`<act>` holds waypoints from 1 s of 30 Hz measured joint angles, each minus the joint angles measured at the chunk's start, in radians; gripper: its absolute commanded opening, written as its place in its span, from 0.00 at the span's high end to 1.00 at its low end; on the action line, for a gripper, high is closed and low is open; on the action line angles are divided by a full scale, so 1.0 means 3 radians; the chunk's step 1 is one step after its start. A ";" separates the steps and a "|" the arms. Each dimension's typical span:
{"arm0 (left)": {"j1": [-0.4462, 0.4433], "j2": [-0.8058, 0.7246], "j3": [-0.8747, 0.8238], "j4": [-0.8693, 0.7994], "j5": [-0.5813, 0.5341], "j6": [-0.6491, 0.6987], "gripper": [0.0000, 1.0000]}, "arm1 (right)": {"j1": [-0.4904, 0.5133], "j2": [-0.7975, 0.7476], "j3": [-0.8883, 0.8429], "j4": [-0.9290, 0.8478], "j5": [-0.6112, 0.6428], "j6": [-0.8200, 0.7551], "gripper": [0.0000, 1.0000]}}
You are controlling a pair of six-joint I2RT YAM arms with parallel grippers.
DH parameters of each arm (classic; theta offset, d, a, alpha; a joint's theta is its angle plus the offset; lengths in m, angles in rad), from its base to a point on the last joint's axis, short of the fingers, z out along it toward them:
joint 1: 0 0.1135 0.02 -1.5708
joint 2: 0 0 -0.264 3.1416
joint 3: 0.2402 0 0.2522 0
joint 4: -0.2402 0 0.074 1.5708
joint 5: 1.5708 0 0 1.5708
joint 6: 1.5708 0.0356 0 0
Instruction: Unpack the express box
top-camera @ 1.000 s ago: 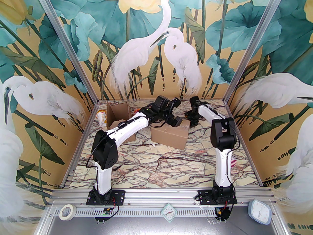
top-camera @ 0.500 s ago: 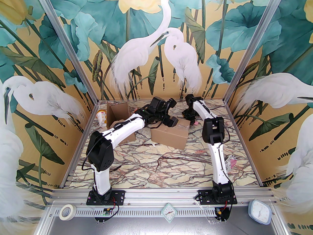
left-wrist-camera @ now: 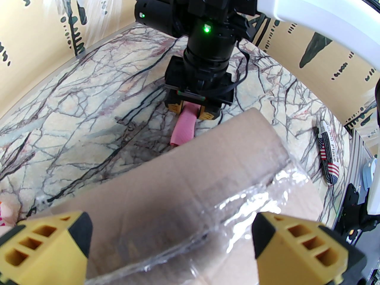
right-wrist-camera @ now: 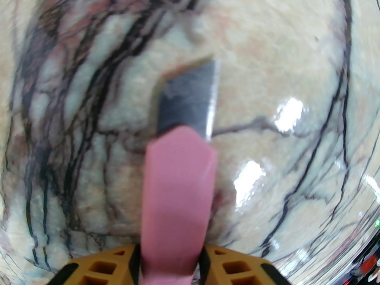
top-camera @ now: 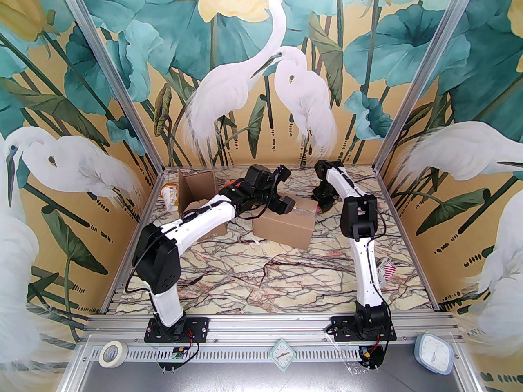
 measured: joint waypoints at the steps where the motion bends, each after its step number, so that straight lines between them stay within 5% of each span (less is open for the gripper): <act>1: 0.0005 -0.0025 -0.0022 0.0014 -0.0001 0.0000 0.06 | -0.0006 -0.0067 -0.0125 0.0051 0.0022 -0.0057 0.62; 8: 0.0014 -0.0163 -0.0085 0.0070 -0.0010 0.0001 0.06 | -0.0156 -0.0628 -0.1125 0.0425 0.0031 -0.0637 0.59; 19: 0.0014 -0.0193 -0.0085 0.0085 -0.0009 -0.0024 0.06 | -0.0261 -0.1015 -0.1794 0.0868 -0.0075 -0.1562 0.45; 24: 0.0014 -0.0193 -0.0083 0.0084 -0.0008 -0.0027 0.06 | -0.0254 -0.1092 -0.1928 0.0999 -0.0095 -0.1643 0.49; 30: 0.0014 -0.0193 -0.0039 0.0081 -0.0006 -0.0027 0.06 | -0.0243 -0.1091 -0.1923 0.0969 -0.0100 -0.1715 0.66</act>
